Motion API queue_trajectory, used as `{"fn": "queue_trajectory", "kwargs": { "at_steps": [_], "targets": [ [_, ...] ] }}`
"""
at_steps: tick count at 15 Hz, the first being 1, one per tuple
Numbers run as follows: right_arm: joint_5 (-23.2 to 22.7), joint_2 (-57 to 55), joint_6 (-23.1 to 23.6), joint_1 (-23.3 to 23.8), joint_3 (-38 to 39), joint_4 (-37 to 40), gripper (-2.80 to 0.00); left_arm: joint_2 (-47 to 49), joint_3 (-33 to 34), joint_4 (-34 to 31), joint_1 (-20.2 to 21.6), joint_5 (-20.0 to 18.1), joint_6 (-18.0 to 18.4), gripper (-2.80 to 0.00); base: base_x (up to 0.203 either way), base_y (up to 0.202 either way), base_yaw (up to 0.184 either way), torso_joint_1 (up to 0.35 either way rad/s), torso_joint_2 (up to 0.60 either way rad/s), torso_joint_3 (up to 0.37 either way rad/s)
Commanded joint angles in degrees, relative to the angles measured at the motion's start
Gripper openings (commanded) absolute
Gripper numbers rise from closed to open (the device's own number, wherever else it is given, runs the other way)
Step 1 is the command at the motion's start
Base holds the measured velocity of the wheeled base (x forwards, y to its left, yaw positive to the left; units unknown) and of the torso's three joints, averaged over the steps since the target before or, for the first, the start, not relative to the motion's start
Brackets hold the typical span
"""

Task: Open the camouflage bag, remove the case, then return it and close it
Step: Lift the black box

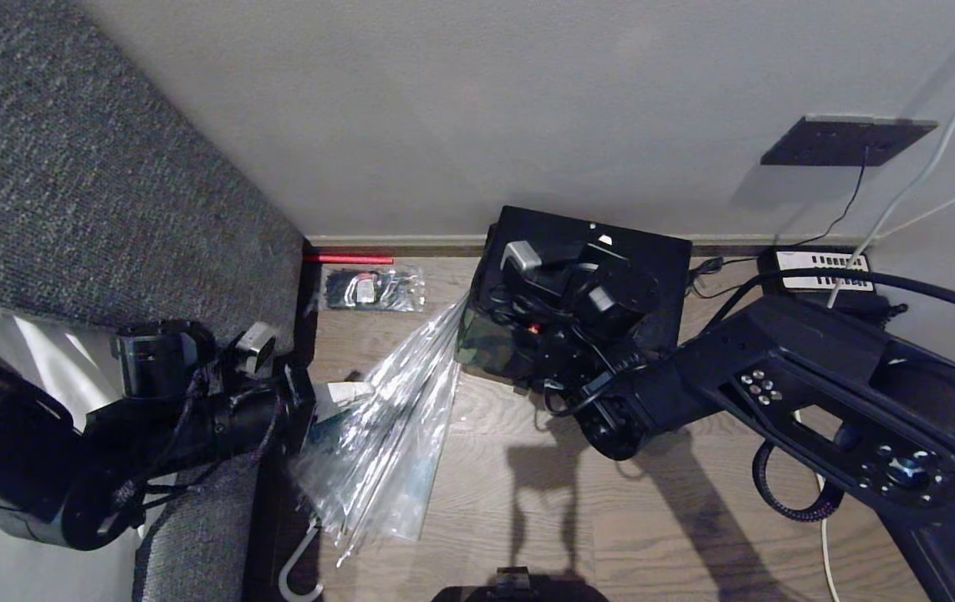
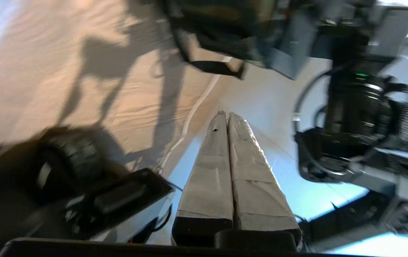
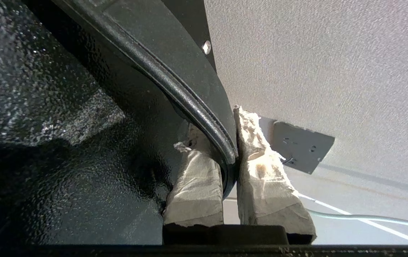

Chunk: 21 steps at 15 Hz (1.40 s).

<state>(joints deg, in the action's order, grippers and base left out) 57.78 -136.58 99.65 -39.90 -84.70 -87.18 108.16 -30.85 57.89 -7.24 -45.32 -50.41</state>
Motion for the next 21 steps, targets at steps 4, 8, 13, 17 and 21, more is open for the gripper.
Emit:
{"fn": "queue_trajectory", "kwargs": {
  "at_steps": [4, 8, 13, 17, 21],
  "targets": [
    [0.2, 0.5, 0.5, -0.1, 0.1, -0.5, -2.8, 5.7, -6.2, 11.6, 2.2, -8.0, -11.6, -2.8, 0.0, 0.0, 0.0, 0.0, 0.0, 0.0],
    [0.1, 0.6, 0.5, -0.3, 0.2, -0.5, -2.8, 11.8, -9.6, 21.5, 2.4, -12.9, -20.6, -2.8, 0.0, 0.0, 0.0, 0.0, 0.0, 0.0],
    [0.1, 1.4, 0.1, -1.0, 0.7, -0.5, -2.8, 16.2, -13.2, 26.1, 1.7, -19.1, -25.9, -2.8, 0.0, 0.0, 0.0, 0.0, 0.0, 0.0],
    [0.1, 1.6, -0.1, -1.5, 0.8, -0.5, -2.8, 18.3, -20.2, 26.0, -0.3, -19.1, -31.0, -2.8, 0.0, 0.0, 0.0, 0.0, 0.0, 0.0],
    [0.1, 1.4, -0.9, -2.5, 1.6, -0.5, -2.8, 21.0, -24.1, 26.1, -1.6, -19.0, -31.6, -2.8, 0.0, 0.0, 0.0, 0.0, 0.0, 0.0]
  ]
}}
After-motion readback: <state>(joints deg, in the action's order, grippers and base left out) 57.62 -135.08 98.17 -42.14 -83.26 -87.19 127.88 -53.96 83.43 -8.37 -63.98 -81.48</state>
